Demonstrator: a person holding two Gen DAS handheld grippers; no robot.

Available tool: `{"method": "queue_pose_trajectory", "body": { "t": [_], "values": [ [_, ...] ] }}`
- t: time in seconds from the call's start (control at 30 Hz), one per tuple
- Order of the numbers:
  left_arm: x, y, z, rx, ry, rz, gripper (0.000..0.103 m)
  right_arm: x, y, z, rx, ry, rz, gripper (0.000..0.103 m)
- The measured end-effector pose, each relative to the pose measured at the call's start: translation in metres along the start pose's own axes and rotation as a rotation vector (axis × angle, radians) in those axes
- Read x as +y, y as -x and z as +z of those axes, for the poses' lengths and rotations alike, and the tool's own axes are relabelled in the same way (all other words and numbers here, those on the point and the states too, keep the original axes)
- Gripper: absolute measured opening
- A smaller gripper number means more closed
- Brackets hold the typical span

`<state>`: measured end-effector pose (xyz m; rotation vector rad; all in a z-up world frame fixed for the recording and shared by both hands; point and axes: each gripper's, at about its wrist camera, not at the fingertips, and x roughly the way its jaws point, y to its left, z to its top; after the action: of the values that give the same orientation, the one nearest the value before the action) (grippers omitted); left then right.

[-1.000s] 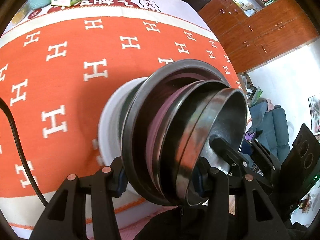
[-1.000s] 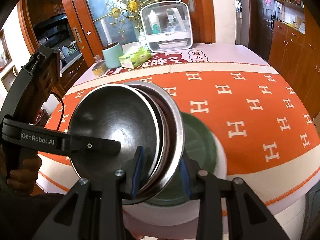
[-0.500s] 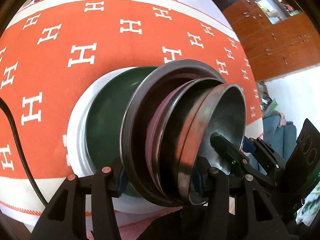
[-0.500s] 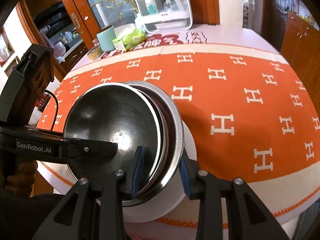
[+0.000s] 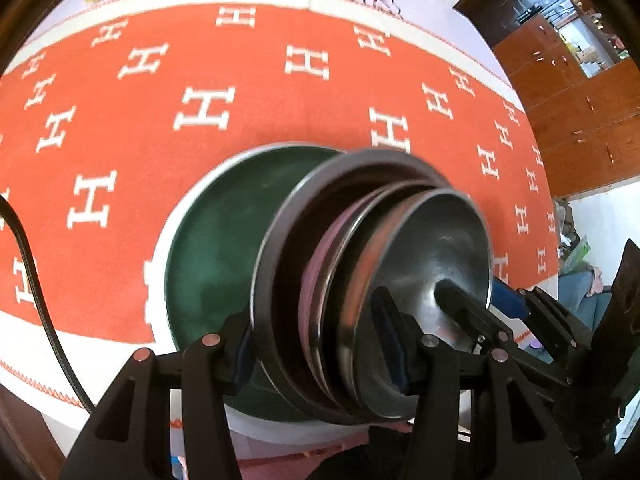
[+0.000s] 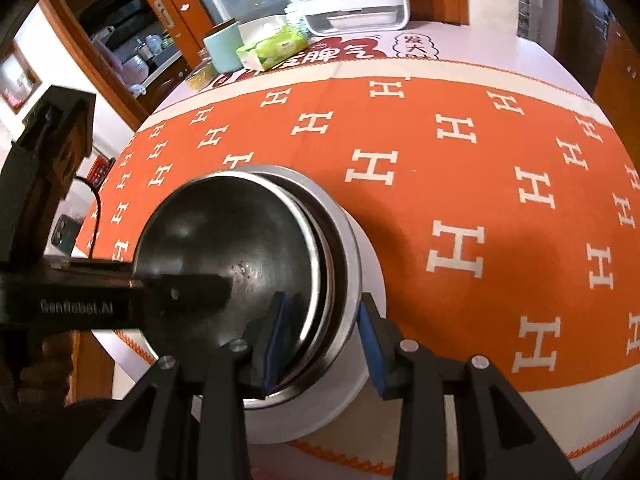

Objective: Organize plates and bowls

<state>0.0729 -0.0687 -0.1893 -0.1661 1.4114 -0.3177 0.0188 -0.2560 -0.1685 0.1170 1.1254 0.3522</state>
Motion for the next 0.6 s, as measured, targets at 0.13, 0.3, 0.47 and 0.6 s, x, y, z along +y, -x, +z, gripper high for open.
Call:
{"method": "queue_pose_trajectory", "body": {
  "t": [0.13, 0.3, 0.47, 0.6],
  "values": [
    [0.000, 0.010, 0.001, -0.041, 0.005, 0.024, 0.050, -0.003, 0.005, 0.003, -0.014, 0.006, 0.020, 0.037],
    [-0.003, 0.038, -0.003, -0.112, -0.007, 0.029, 0.052, -0.003, 0.021, 0.012, -0.040, 0.007, 0.037, 0.037],
    [-0.005, 0.075, -0.015, -0.171, -0.027, 0.004, 0.060, 0.004, 0.049, 0.012, -0.062, 0.026, 0.018, 0.037],
    [-0.005, 0.106, -0.036, -0.230, -0.031, 0.019, 0.072, 0.011, 0.080, 0.001, -0.094, 0.062, -0.009, 0.050]
  ]
}}
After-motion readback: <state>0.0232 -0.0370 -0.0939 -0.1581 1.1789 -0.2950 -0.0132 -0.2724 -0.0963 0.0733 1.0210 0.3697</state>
